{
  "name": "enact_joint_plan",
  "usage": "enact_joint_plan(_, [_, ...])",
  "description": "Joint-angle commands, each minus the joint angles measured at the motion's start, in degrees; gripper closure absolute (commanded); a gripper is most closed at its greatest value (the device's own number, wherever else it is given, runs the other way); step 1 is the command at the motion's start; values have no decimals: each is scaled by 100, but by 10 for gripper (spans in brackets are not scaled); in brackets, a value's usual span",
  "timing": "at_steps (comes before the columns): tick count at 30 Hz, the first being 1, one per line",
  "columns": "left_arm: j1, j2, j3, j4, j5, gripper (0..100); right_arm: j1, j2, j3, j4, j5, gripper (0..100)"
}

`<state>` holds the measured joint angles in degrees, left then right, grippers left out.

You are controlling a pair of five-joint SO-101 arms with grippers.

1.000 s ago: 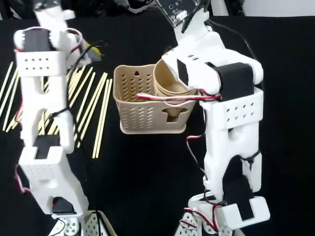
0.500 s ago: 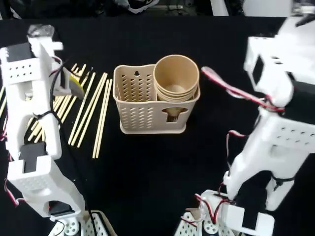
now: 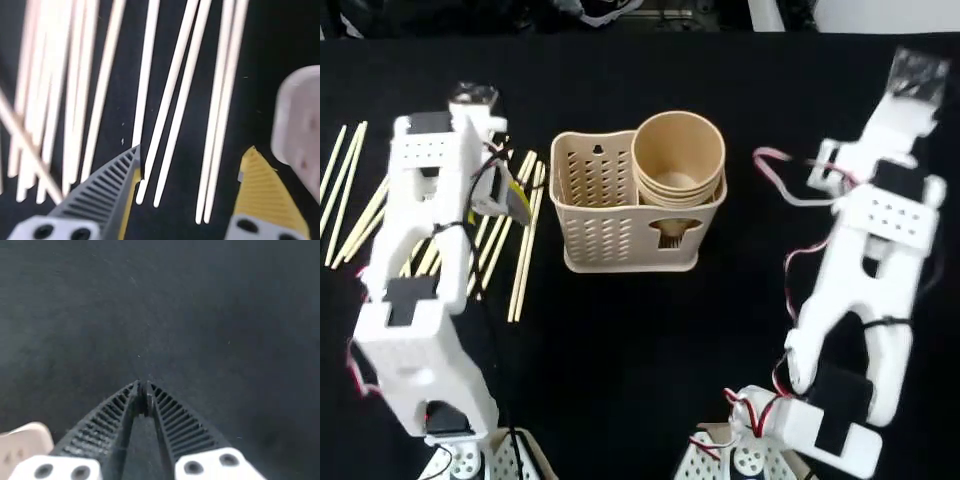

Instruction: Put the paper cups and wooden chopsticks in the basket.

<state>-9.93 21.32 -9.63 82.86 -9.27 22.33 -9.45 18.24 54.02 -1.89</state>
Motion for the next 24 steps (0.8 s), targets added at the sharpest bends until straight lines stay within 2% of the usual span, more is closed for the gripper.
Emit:
enact_joint_plan(1, [57,695,-716,0,-9,690,-132,-13,1147,-1547,-571,984])
enact_joint_plan(6, [92,1996,-2185,791,-9,705,-290,-22,2457,-3262,-580,984])
enact_joint_plan(13, [92,3059,-3793,1785,-79,977,-457,-22,2695,-3640,-185,985])
enact_joint_plan(19, [101,3051,-3767,1802,-202,971,-466,-22,2712,-3640,-185,985])
enact_joint_plan(24, [242,2330,-3257,1802,-185,971,-475,-13,2712,-3640,-185,984])
